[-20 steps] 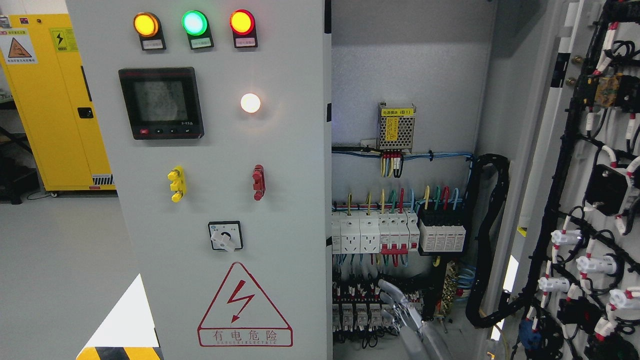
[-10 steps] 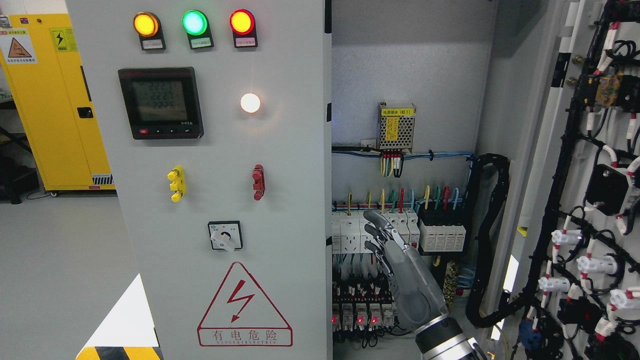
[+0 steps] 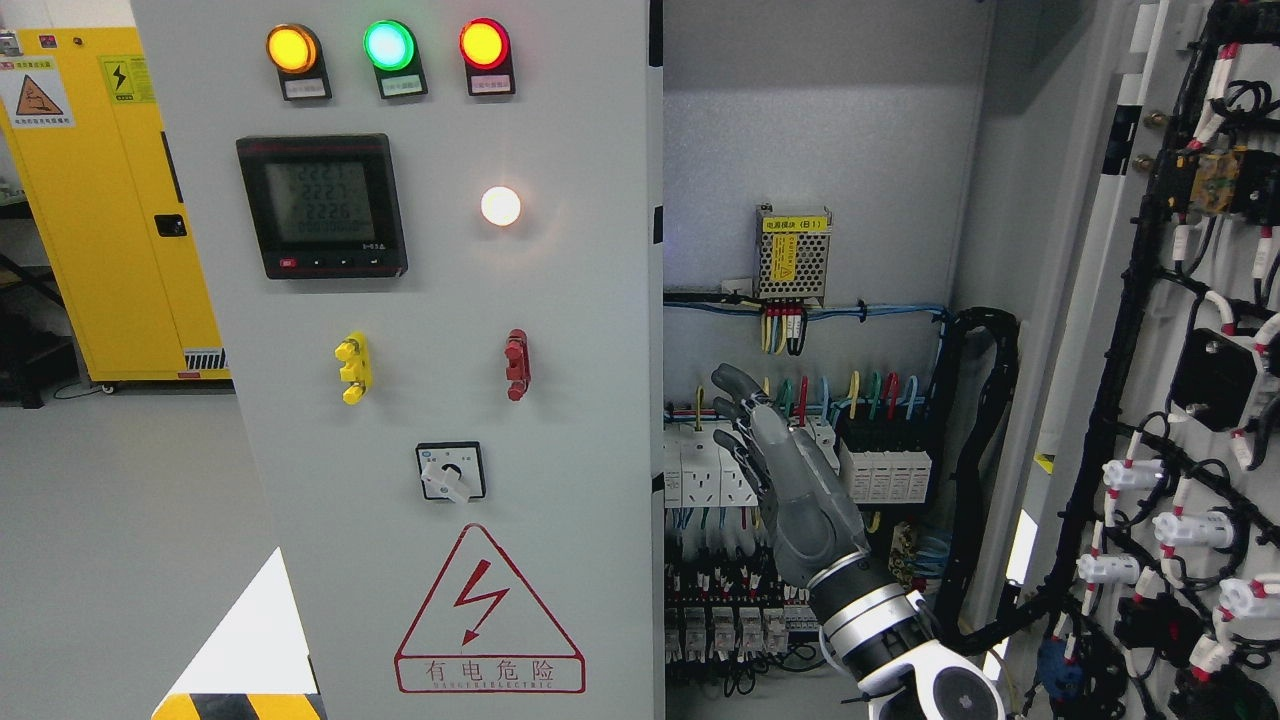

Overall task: Open door with both hands
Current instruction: 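Reach the right hand up to the inner edge of the lamp door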

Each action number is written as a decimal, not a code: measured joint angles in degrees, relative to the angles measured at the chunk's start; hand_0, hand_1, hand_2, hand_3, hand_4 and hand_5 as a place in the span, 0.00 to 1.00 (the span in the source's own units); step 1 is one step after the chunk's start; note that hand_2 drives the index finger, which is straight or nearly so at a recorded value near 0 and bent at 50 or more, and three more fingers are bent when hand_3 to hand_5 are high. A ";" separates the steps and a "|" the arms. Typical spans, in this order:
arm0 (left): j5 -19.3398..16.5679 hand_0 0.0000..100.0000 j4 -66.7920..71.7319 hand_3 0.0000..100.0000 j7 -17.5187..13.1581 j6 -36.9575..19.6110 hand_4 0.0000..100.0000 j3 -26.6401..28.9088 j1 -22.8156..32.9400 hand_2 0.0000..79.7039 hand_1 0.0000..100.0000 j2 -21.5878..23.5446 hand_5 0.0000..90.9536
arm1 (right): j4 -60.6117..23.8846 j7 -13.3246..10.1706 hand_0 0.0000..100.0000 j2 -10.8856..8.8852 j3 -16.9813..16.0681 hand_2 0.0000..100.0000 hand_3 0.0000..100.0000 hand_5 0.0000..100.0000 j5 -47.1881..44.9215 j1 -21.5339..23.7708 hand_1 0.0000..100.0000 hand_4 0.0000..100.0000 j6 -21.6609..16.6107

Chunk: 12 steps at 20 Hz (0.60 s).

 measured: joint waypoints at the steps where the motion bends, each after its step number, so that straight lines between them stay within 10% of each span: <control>1: -0.01 0.00 0.00 0.00 -0.03 0.00 0.00 0.00 -0.01 0.00 0.00 -0.03 0.00 | 0.73 -0.12 0.20 0.05 -0.03 0.00 0.00 0.00 -0.08 -0.57 0.12 0.00 0.20; 12: 0.00 0.00 -0.04 0.00 -0.09 0.28 0.00 0.05 -0.08 0.00 0.00 -0.22 0.00 | 5.99 0.75 0.20 0.46 -0.20 0.00 0.00 0.00 -3.98 -5.01 0.12 0.00 1.56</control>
